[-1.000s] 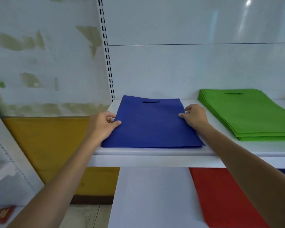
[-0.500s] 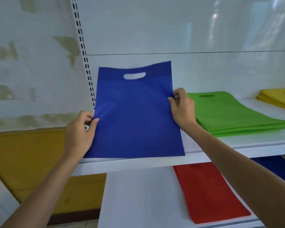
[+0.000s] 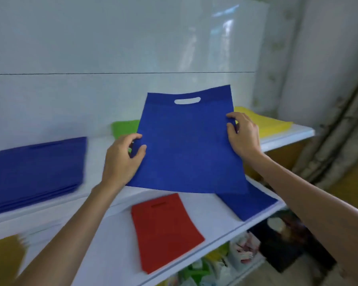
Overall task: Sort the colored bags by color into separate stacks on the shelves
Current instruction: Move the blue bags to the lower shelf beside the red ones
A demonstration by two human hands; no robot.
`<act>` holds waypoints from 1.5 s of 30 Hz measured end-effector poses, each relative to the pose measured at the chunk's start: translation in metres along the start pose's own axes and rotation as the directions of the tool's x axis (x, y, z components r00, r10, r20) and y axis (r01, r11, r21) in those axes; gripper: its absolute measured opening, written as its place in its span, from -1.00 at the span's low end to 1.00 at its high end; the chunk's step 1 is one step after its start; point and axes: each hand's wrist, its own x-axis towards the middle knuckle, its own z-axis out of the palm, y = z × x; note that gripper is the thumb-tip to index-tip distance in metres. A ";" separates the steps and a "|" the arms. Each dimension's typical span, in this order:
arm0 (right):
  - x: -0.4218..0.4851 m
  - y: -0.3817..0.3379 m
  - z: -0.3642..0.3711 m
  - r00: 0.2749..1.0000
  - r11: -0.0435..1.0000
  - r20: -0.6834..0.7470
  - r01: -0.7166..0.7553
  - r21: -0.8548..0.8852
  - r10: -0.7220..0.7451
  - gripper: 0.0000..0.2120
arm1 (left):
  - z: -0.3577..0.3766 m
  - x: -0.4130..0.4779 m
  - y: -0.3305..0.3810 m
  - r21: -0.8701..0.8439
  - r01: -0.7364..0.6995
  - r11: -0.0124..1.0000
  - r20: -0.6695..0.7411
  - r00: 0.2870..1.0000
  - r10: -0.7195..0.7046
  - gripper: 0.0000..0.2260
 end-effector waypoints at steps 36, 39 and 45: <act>-0.078 0.497 -0.062 0.749 0.754 0.203 -0.529 -0.389 0.630 -0.67 | 0.518 -0.130 0.098 -0.004 0.350 0.937 0.735 0.637 -0.234 -0.72; -0.058 0.512 -0.023 0.785 0.823 0.305 -0.416 -0.387 0.540 -0.66 | 0.525 -0.130 0.079 0.076 0.378 0.923 0.657 0.677 -0.332 -0.72; -0.001 0.564 0.075 0.717 0.953 0.628 -0.209 -0.220 0.302 -0.57 | 0.556 -0.136 0.055 0.237 0.556 0.797 0.391 0.696 -0.602 -0.73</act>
